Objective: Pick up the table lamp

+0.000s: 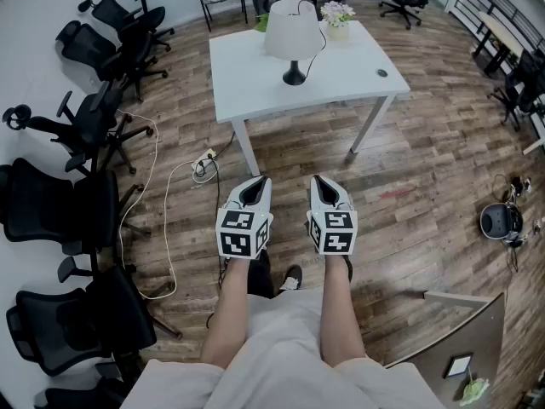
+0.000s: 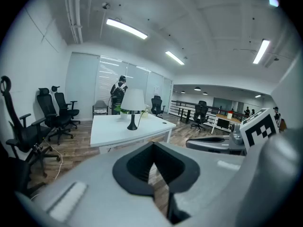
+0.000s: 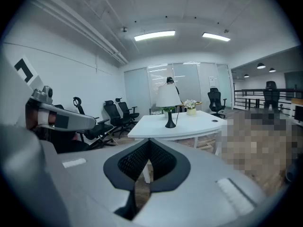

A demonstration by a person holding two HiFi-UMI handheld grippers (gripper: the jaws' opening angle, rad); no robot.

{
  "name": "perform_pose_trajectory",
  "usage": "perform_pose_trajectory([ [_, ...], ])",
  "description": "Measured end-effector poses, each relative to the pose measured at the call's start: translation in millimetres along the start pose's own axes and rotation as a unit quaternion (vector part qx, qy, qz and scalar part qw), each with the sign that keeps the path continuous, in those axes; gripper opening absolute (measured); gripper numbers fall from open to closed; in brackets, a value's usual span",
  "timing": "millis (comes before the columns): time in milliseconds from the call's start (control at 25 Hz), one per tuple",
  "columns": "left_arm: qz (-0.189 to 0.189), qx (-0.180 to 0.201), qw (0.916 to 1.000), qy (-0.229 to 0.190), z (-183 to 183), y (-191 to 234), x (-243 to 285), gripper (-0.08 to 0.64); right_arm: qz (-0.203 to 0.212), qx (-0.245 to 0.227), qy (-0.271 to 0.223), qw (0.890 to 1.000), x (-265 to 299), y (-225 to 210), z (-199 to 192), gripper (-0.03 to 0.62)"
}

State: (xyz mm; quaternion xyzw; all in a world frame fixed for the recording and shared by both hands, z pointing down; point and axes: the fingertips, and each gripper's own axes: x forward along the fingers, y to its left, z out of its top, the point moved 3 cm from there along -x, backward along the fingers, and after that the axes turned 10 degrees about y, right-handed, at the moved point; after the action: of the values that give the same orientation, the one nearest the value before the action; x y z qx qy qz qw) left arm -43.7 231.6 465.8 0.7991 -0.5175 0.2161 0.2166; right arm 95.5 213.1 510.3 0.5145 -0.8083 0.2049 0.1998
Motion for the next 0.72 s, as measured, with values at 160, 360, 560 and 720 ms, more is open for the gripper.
perform_pose_trajectory([
  [160, -0.001, 0.001, 1.0000, -0.002, 2.6, 11.5, 4.9, 0.000, -0.007, 0.010, 0.002, 1.000, 12.2, -5.6, 1.4, 0.020],
  [360, -0.011, -0.044, 0.9988, -0.017, 9.9, 41.0, 16.4, 0.000, -0.029, -0.009, 0.035, 0.999, 36.7, -11.4, 3.4, 0.018],
  [560, -0.027, -0.041, 0.9988, -0.004, 29.5, 52.9, 47.0, 0.000, -0.017, 0.008, 0.021, 1.000, 55.4, -25.0, 23.9, 0.018],
  [720, -0.045, -0.039, 0.9982, -0.009, 54.9, 58.9, 74.4, 0.000, -0.004, 0.010, 0.012, 1.000, 74.0, -35.9, 46.3, 0.021],
])
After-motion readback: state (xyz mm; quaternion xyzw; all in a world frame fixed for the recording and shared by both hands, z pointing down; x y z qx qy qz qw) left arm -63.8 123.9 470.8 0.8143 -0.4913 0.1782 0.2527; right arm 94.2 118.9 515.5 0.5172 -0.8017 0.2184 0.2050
